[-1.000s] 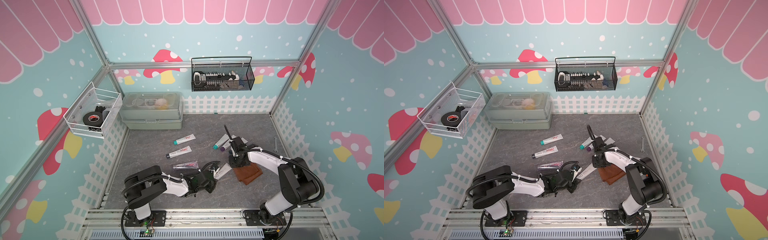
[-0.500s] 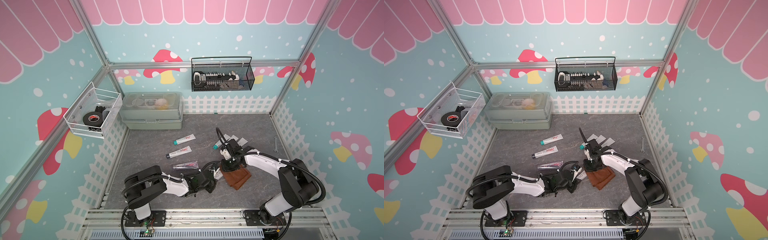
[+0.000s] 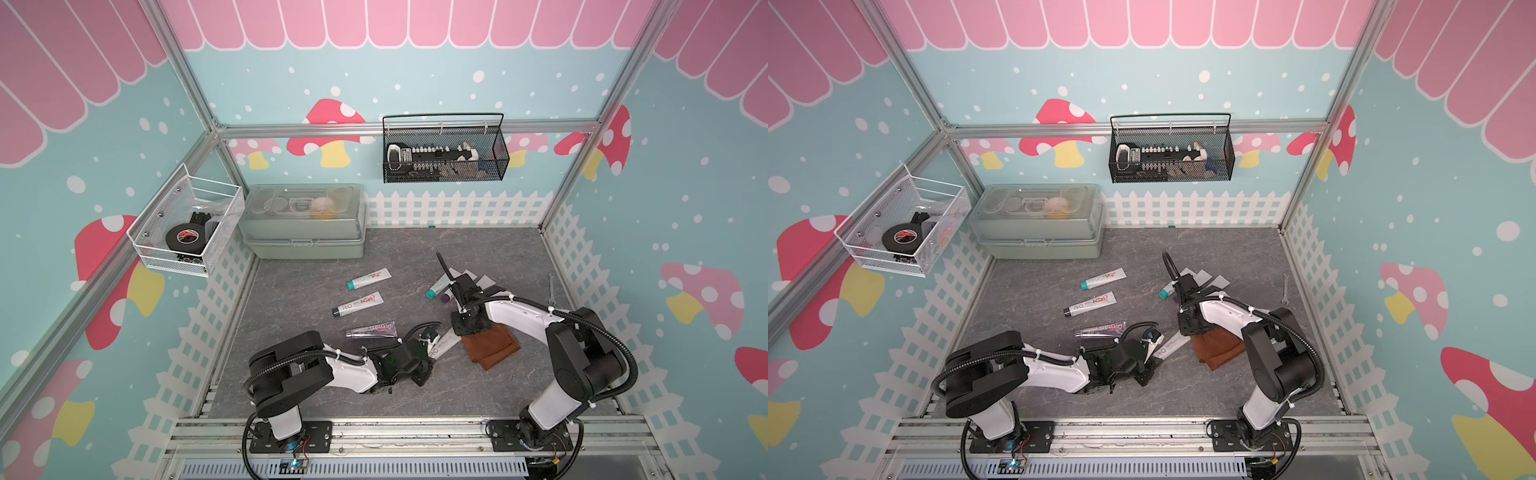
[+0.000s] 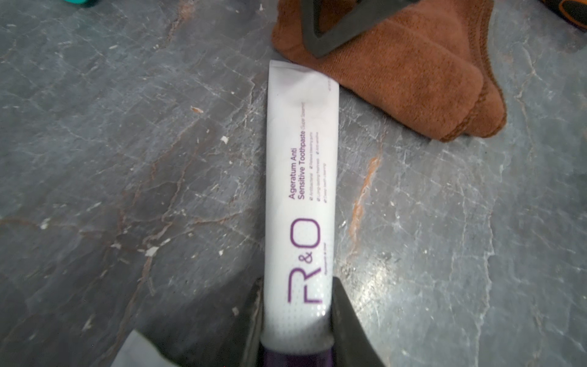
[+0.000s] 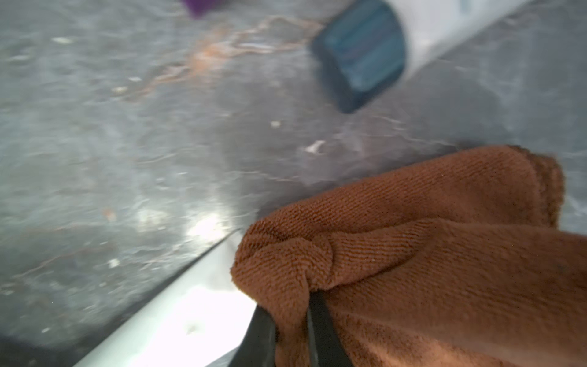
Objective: Wipe the surface of the toothpaste tube
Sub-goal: Wipe the dirt from the toothpaste tube.
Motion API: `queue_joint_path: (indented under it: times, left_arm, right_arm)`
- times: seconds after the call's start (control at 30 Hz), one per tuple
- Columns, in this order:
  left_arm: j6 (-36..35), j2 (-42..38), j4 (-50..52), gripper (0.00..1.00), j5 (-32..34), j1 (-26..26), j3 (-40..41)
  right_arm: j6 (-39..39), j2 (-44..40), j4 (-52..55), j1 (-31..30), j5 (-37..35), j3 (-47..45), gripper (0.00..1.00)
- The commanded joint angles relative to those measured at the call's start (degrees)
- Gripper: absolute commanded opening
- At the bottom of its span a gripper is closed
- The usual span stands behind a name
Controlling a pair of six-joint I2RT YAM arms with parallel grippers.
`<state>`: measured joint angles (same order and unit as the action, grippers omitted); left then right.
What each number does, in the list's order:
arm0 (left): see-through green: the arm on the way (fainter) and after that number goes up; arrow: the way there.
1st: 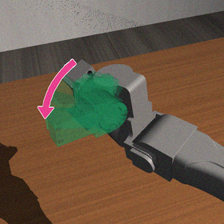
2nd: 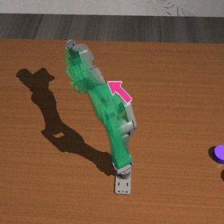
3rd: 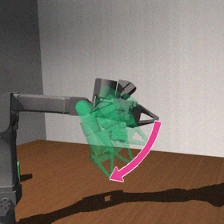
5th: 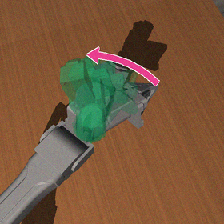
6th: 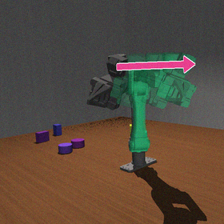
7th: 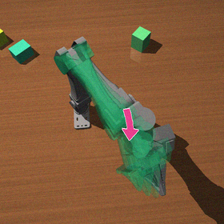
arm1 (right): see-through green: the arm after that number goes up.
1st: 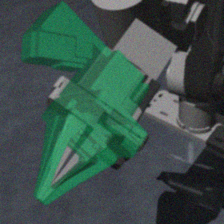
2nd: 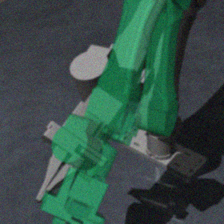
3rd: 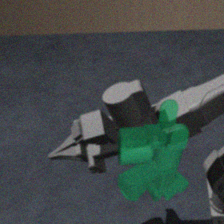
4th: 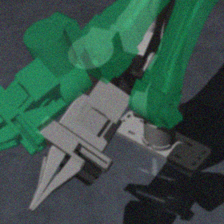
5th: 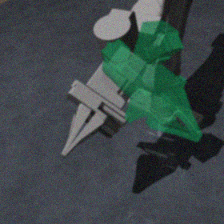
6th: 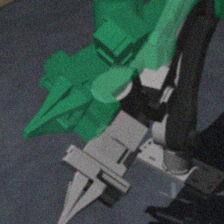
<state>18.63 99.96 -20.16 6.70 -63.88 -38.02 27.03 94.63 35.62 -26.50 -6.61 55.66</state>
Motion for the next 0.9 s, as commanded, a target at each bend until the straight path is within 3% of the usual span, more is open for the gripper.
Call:
queue_joint_path:
  times: [0.0, 0.23, 0.43, 0.6, 0.77, 0.87]
  left_arm:
    - [0.35, 0.45, 2.89, 0.18, 0.73, 0.2, 0.58]
    - [0.33, 0.84, 2.53, 0.18, 0.64, 0.16, 0.45]
    - [0.26, 1.38, 2.58, 0.18, 0.77, 0.21, 0.14]
    - [0.17, 1.38, 2.59, 0.18, 0.72, 0.16, 0.05]
    - [0.26, 0.87, 2.63, 0.18, 0.99, 0.16, 0.4]
    - [0.26, 0.37, 2.68, 0.18, 1.17, 0.16, 0.74]
  right_arm:
    - [-0.52, -1.77, 3.15, 1.01, 1.05, -2.19, 0.13]
    - [-1.37, -9.48, 0.1, 0.18, 21.82, -3.87, 0.13]
    - [-0.4, -8.06, -1.58, -3.01, 25.21, -5.53, 0.13]
    - [-0.07, -1.09, -0.09, -4.67, 15.54, -5.63, 0.13]
    - [1.42, 1.12, 3.65, -4.39, -0.2, -4.45, 0.13]
    - [2.07, 1.37, 3.55, -3.22, -3.58, -4.4, 0.13]
